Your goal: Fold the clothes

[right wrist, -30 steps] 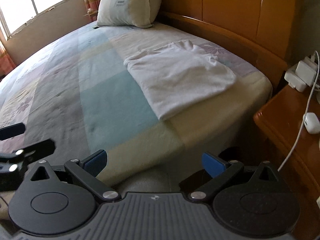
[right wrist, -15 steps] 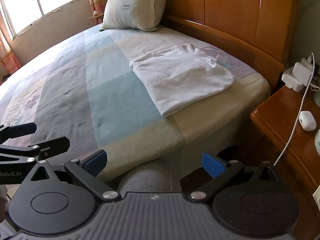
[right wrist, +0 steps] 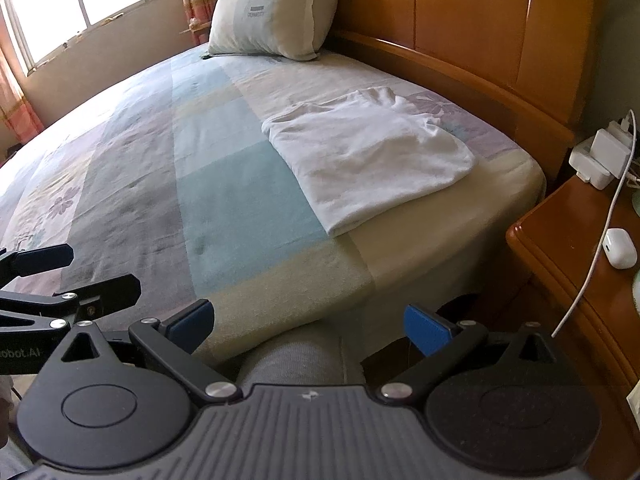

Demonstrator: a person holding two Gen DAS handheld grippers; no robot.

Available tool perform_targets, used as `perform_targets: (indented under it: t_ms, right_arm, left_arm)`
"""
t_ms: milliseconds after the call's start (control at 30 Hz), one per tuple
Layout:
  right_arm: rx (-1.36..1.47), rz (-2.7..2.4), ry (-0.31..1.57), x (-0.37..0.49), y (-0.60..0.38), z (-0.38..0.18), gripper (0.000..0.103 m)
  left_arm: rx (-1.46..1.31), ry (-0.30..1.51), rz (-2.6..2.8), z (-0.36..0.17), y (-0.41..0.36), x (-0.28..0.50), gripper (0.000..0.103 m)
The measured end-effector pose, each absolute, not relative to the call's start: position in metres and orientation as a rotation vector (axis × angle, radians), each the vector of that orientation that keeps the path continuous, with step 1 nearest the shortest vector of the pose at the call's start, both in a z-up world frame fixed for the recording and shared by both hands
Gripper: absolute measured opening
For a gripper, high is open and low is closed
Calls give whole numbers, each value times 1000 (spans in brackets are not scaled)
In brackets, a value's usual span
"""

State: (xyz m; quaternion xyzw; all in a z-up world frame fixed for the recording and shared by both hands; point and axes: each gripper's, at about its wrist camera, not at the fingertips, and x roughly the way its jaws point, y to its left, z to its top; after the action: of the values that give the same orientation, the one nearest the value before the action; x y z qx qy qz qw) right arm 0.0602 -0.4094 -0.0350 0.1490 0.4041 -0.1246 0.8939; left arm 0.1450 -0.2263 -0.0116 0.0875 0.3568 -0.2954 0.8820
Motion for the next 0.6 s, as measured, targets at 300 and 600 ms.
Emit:
perform_targets:
  t_ms: [300, 600]
  right_arm:
    - [305, -249, 846, 65, -408, -36, 103]
    - [293, -246, 852, 69, -406, -36, 103]
  left_arm:
    - [172, 747, -614, -11, -225, 145, 99]
    - [162, 747, -619, -11, -222, 148, 99]
